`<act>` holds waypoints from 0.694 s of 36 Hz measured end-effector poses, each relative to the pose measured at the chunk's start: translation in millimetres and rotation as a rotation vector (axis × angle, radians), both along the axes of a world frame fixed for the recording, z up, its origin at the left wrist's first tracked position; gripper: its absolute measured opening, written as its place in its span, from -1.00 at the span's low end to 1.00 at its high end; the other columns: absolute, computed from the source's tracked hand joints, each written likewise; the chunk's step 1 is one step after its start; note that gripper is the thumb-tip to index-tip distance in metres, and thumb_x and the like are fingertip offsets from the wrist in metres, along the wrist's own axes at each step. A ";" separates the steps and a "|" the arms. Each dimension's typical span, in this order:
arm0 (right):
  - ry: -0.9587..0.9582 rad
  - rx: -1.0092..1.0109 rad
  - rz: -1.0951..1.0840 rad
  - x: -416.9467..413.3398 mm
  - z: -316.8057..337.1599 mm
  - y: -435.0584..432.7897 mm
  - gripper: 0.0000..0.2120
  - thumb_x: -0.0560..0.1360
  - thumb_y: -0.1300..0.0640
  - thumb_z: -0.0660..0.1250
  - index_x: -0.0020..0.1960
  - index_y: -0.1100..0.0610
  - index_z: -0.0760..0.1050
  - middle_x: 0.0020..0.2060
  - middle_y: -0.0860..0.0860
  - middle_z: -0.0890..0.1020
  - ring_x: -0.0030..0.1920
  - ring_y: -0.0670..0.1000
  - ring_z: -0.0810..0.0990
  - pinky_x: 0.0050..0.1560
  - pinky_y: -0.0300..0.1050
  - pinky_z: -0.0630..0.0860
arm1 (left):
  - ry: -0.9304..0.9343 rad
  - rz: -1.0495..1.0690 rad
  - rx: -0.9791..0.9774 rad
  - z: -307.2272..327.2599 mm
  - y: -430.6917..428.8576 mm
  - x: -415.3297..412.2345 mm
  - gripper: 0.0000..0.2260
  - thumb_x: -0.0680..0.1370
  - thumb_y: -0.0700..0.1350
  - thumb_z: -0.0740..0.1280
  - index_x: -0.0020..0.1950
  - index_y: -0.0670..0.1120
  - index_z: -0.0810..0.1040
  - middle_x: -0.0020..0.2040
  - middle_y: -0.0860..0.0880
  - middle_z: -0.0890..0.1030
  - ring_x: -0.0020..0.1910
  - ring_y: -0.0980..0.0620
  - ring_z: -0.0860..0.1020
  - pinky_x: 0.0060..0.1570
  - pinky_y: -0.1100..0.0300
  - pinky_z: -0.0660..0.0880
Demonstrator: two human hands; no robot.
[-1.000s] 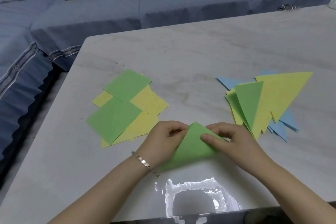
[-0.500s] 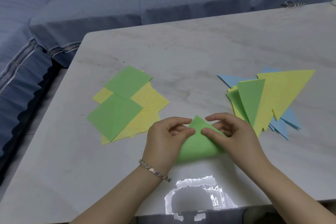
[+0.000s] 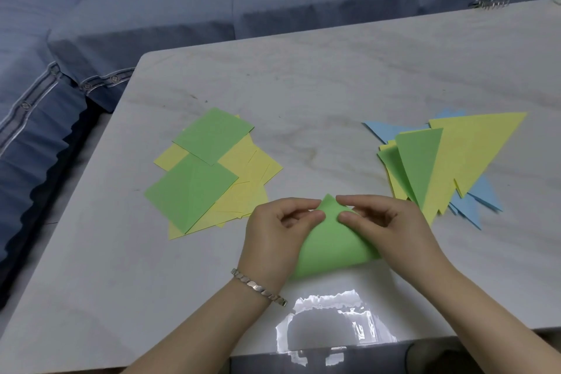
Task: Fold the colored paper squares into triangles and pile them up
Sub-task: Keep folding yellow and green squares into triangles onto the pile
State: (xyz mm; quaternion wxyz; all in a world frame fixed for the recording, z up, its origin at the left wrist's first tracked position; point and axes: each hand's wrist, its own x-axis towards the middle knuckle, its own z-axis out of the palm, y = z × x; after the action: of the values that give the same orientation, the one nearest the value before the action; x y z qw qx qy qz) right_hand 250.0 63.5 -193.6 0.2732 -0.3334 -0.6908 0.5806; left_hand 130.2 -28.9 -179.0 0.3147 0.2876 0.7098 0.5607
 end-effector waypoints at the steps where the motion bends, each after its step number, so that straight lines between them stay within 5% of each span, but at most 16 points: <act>1: -0.005 0.013 0.006 0.2 0.5 0.4 -0.72 0.37 0.30 0.44 -0.19 -0.09 0.61 -0.41 -0.21 0.63 -0.34 -0.23 0.53 -0.24 -0.47 0.40 | 0.002 -0.001 0.006 0.0 0.1 0.0 -0.78 0.39 -0.30 0.44 -0.28 0.05 0.62 -0.47 0.20 0.60 -0.44 0.31 0.53 -0.35 0.51 0.41; 20: -0.053 0.147 0.088 -3.9 0.1 6.0 -0.74 0.39 0.31 0.43 -0.22 -0.07 0.62 -0.35 -0.35 0.62 -0.22 -0.33 0.58 -0.18 -0.51 0.39 | 0.021 -0.095 -0.076 -3.9 13.6 -15.6 -0.80 0.37 -0.26 0.47 -0.34 0.02 0.58 -0.47 0.12 0.56 -0.47 0.27 0.49 -0.35 0.42 0.46; 25: -0.208 0.297 0.082 -16.7 -13.5 22.8 -0.90 0.41 0.23 0.43 -0.11 0.08 0.67 -0.29 -0.22 0.61 -0.22 -0.31 0.56 -0.20 -0.50 0.36 | 0.106 -0.162 -0.169 -17.3 36.9 -31.5 -0.78 0.40 -0.28 0.44 -0.39 -0.02 0.56 -0.45 0.03 0.53 -0.46 0.19 0.46 -0.32 0.32 0.44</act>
State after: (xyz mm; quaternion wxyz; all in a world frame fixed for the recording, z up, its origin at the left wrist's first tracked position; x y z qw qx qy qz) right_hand 233.3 86.3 -207.1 0.2227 -0.3192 -0.8063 0.4454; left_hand 98.7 8.1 -196.4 0.3443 0.3456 0.7446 0.4556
